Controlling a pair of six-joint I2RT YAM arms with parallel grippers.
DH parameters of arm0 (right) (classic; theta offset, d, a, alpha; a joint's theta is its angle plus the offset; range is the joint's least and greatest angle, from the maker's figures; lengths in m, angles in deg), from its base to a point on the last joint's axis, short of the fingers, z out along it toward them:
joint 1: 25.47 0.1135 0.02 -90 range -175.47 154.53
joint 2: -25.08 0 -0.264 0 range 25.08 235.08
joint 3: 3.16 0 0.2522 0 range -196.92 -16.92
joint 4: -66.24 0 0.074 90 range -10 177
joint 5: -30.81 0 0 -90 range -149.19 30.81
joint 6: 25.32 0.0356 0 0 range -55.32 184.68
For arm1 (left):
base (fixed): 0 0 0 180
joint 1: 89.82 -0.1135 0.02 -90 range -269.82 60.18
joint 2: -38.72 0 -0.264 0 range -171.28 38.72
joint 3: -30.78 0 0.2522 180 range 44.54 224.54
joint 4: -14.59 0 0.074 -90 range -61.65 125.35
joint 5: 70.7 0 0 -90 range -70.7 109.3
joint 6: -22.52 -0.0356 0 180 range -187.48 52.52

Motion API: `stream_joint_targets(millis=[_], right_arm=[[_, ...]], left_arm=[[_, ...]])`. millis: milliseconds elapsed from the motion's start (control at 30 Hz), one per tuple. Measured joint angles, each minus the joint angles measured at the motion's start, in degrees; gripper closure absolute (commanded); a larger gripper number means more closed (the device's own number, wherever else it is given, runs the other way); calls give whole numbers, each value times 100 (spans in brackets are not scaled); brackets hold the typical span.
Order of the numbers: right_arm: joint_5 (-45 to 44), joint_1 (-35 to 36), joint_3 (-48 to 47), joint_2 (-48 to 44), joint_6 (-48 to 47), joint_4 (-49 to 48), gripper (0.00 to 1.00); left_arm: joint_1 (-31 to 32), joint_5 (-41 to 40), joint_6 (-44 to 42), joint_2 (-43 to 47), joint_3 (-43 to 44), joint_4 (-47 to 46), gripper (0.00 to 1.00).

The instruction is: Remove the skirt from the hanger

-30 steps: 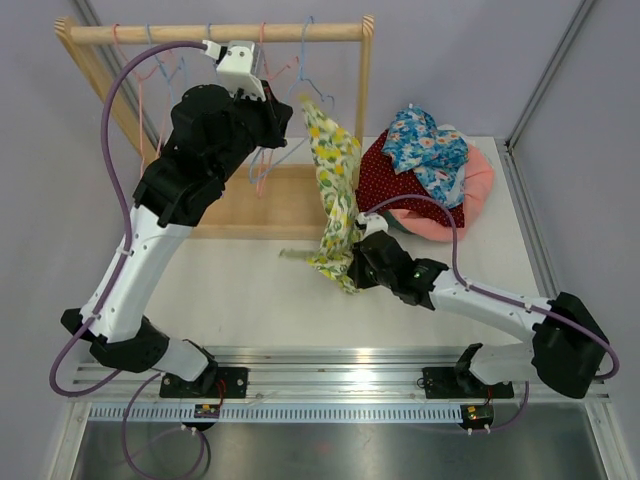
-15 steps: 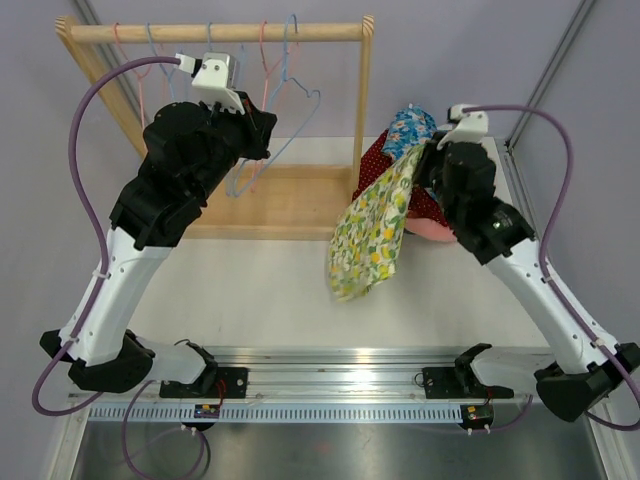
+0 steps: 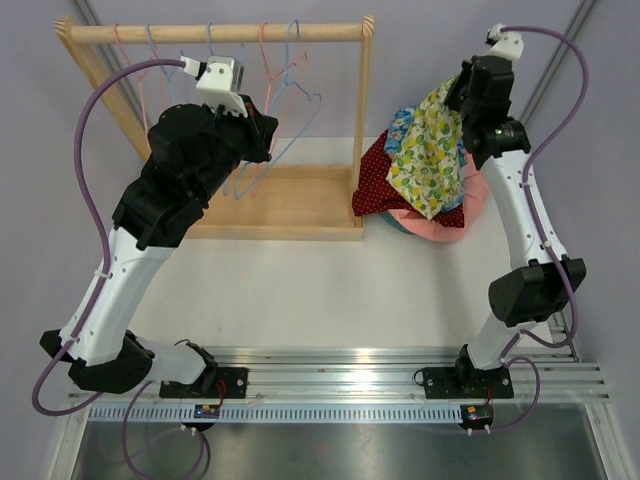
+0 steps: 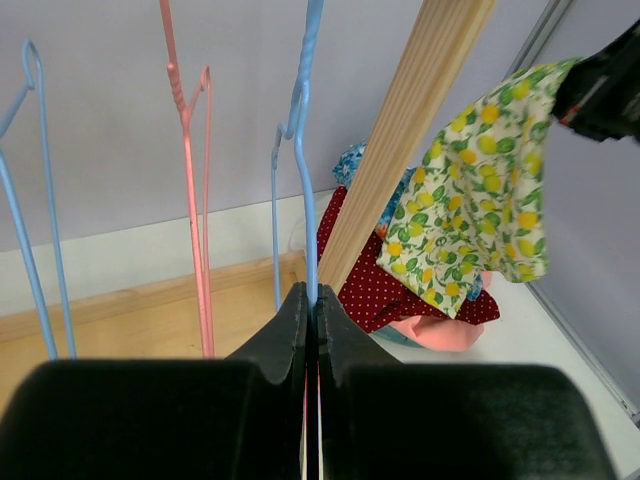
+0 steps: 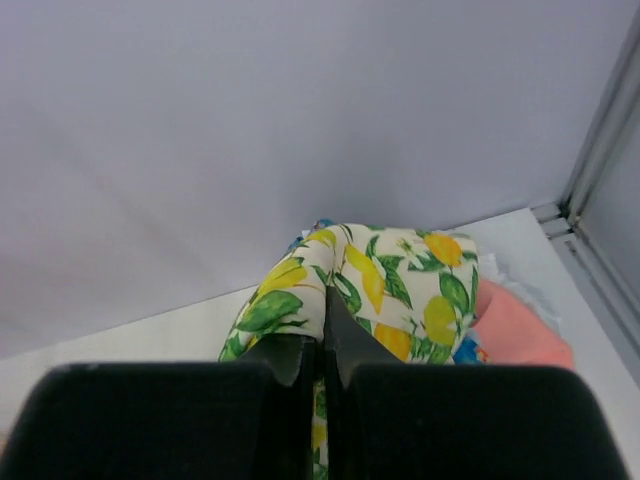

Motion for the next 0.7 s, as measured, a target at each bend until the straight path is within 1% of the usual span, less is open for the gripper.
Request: stream_joint_targets(millis=[67, 100, 133, 167, 333, 400, 533, 700], right_arm=[[101, -15, 485, 87, 122, -127, 50], [157, -7, 896, 87, 216, -188, 30], [251, 0, 1340, 87, 319, -251, 14], [378, 7, 1840, 87, 428, -343, 1], [1091, 57, 4570, -79, 992, -841, 1], [1287, 144, 5410, -304, 1115, -1335, 1], [1473, 448, 6067, -1115, 1281, -1456, 0], [1644, 697, 6199, -1497, 1322, -1360, 0]], left_arm=[[0, 0, -15, -4, 0, -2, 100], [0, 0, -28, -20, 0, -4, 100], [0, 0, -35, -42, 0, -15, 100], [0, -2, -39, -74, 2, -22, 100], [0, -2, -52, -468, 225, -105, 100], [0, -4, -52, -636, 319, -170, 100], [0, -11, -52, -986, 645, -227, 100], [0, -61, -52, -1239, 977, -315, 100]])
